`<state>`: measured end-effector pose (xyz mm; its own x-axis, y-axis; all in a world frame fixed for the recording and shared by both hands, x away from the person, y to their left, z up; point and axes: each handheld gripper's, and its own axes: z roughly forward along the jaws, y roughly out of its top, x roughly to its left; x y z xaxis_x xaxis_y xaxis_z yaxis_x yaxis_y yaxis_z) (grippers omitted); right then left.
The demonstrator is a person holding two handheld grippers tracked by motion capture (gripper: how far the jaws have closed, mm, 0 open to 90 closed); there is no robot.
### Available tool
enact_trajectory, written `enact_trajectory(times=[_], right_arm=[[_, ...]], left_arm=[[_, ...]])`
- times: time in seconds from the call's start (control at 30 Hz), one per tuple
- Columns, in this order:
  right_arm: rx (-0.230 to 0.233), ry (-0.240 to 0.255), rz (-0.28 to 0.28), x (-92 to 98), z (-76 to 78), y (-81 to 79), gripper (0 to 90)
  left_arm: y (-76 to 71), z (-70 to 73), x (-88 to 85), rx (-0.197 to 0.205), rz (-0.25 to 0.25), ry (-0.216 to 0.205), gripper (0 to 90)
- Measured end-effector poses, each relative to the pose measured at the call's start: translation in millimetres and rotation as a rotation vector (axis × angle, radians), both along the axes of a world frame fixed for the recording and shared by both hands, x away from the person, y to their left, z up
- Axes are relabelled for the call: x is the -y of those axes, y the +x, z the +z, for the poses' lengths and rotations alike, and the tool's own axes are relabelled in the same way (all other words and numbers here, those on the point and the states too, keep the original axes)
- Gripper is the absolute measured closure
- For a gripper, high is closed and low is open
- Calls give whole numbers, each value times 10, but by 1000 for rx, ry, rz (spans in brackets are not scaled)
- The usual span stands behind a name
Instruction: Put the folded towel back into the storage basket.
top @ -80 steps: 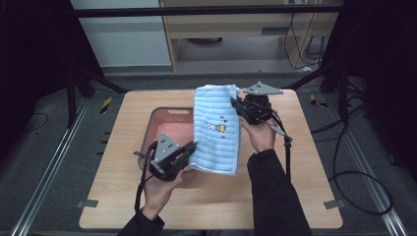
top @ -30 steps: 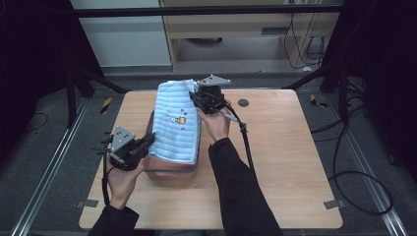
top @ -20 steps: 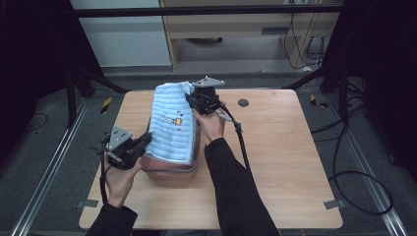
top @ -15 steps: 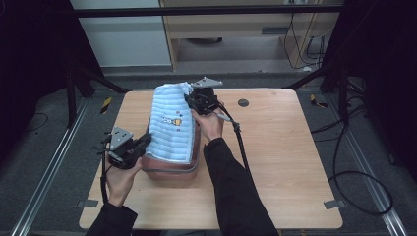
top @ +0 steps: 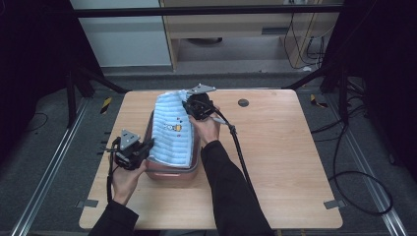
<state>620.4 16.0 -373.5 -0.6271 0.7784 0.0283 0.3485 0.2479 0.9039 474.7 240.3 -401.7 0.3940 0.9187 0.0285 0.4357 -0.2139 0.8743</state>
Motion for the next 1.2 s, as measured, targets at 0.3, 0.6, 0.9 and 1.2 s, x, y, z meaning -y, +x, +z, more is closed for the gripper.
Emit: enact_trajectory(times=[0.3,0.6,0.9,1.2], right_arm=[[-28,-13,1,-26,-163,7,833],[-48,-28,4,-21,-311,-7,833],[-88,-55,-3,-13,-433,-9,831],[-135,-94,-2,-44,-568,18,824]], left_arm=[[-1,-118,11,-39,2,25,872],[-11,-213,15,-67,5,45,872],[-18,-269,39,-84,-4,52,872],[-9,-316,26,-105,-1,56,869]])
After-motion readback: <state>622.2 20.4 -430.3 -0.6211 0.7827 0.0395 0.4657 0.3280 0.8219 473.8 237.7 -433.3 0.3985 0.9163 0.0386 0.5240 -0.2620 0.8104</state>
